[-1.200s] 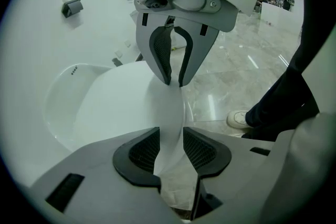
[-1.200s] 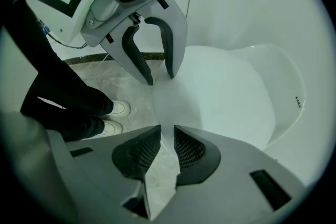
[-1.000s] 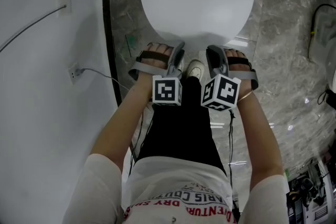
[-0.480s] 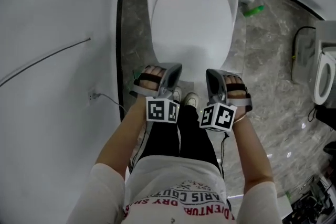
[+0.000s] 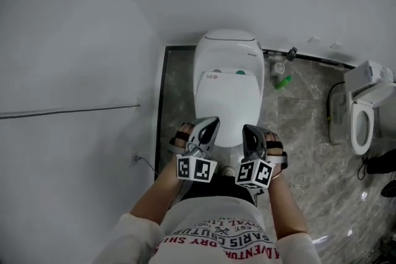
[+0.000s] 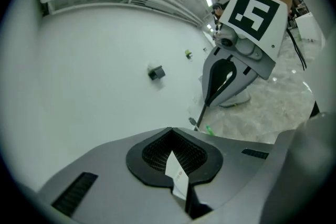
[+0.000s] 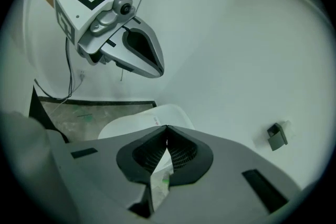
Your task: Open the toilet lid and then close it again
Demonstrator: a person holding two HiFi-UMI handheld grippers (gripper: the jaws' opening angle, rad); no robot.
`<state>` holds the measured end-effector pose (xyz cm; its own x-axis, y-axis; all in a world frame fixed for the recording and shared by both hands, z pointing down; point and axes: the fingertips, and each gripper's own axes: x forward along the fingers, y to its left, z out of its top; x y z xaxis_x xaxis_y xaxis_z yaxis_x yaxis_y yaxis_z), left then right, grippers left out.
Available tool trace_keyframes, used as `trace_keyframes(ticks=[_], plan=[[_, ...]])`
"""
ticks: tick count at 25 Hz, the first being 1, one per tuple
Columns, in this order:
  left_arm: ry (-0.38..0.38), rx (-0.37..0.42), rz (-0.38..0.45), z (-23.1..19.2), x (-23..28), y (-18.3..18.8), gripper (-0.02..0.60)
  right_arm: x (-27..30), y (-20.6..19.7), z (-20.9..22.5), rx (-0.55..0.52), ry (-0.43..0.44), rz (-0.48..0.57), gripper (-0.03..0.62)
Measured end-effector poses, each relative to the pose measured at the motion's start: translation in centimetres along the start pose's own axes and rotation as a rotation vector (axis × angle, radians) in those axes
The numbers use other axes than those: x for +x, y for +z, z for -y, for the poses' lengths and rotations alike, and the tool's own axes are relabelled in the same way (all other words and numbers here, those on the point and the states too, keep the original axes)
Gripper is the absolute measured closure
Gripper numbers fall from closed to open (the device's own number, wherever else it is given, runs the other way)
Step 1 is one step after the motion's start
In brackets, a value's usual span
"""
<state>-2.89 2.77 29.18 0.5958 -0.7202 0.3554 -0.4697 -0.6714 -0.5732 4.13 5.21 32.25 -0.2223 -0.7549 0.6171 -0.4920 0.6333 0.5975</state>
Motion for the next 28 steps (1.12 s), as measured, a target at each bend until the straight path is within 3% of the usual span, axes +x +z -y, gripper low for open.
trace_keyframes(ticks=[7,14,19,22,28], plan=[[0.127,-0.180,0.107,-6.7,-7.2,7.6,0.574,-8.5,7.2,5.9,0.078,-0.170,0.100,0.579],[0.217,-0.360,0.240,-11.4,-12.2,10.8,0.574,-13.7,12.2,9.0,0.254,-0.259,0.250,0.579],[0.281,-0.561,0.284,-13.6,-14.8,11.3,0.575,-15.8,13.6,8.9,0.502,-0.252,0.352,0.579],[0.296,-0.575,0.305,-13.9,-15.6,12.2,0.575,-16.1,13.9,9.0,0.642,-0.241,0.387,0.579],[0.291,-0.665,0.310,-14.2,-16.6,10.8,0.574,-16.1,15.1,8.6,0.675,-0.243,0.418,0.579]])
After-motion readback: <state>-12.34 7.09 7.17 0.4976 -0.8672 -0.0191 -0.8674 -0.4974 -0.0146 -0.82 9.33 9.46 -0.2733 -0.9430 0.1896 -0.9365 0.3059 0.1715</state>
